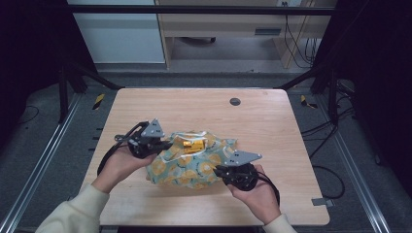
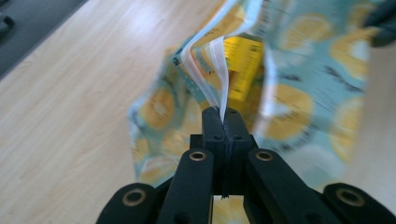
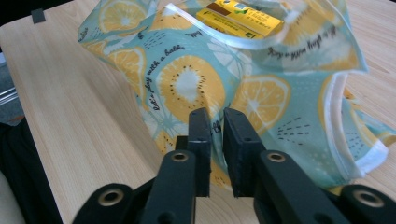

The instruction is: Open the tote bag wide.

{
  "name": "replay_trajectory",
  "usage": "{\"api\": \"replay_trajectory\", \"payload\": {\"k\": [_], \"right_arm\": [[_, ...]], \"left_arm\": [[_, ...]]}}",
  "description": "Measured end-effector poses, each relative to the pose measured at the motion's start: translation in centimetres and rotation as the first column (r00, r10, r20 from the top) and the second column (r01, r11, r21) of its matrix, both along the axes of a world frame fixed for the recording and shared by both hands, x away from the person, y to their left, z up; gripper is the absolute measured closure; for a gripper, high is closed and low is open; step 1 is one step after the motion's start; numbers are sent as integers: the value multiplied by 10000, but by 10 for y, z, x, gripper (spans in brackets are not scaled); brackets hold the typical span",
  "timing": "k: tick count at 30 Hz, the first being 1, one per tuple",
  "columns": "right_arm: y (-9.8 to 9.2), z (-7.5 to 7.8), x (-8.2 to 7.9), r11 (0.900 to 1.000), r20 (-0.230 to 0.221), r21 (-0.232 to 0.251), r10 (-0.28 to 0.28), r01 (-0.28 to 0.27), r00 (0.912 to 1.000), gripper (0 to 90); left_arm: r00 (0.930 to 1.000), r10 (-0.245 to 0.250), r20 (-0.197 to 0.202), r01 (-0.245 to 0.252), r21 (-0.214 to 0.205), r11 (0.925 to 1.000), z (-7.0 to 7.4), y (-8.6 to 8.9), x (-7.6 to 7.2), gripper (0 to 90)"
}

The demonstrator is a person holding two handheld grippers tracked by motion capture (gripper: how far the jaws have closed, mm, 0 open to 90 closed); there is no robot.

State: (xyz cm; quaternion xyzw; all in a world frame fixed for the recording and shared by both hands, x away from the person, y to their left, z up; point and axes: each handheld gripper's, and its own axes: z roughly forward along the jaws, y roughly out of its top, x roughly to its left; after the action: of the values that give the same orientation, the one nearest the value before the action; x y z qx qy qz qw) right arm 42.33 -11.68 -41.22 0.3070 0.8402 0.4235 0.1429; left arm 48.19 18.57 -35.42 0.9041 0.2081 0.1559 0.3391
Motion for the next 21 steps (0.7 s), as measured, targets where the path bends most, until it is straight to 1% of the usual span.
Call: {"api": "replay_trajectory", "payload": {"k": [3,4,5,6,9,10,13,16,19,21], "right_arm": [[-2,2,-1,9999,41,58,-127,127,9999,764],[-3,3,-1,9998,29,63,-166,165,9999,737],[-4,5,-2,9996,12,92,-274,273,9996,706],[-4,6,-2,9994,18,124,-330,330,9995,698],[-5,11,-3,9994,145,81,-335,333,9993,678],[-6,13,-3,9992,177,96,-389,387,9991,676],[-8,19,-2,9987,334,188,-483,477,9983,671],[-12,26,2,9976,520,197,-673,664,9964,654],[-13,28,8,9961,597,98,-876,872,9944,598],[-11,28,12,9957,554,32,-923,923,9942,573]], "left_arm": [[9997,-235,-120,232,-244,9994,-2,5,-17,900],[9992,-354,-191,348,-347,9988,-3,7,-23,900],[9988,-415,-249,405,-382,9984,-4,8,-26,900],[9983,-475,-336,460,-454,9979,-6,9,-30,900],[9973,-623,-393,605,-444,9972,-10,12,-40,900],[9965,-710,-433,694,-364,9969,-12,12,-44,900],[9950,-828,-560,811,-303,9962,-19,13,-51,900],[9939,-901,-640,894,-139,9959,-25,15,-55,900],[9938,-862,-709,852,-168,9962,-29,18,-57,900],[9933,-864,-771,850,-210,9962,-31,19,-57,900]]}}
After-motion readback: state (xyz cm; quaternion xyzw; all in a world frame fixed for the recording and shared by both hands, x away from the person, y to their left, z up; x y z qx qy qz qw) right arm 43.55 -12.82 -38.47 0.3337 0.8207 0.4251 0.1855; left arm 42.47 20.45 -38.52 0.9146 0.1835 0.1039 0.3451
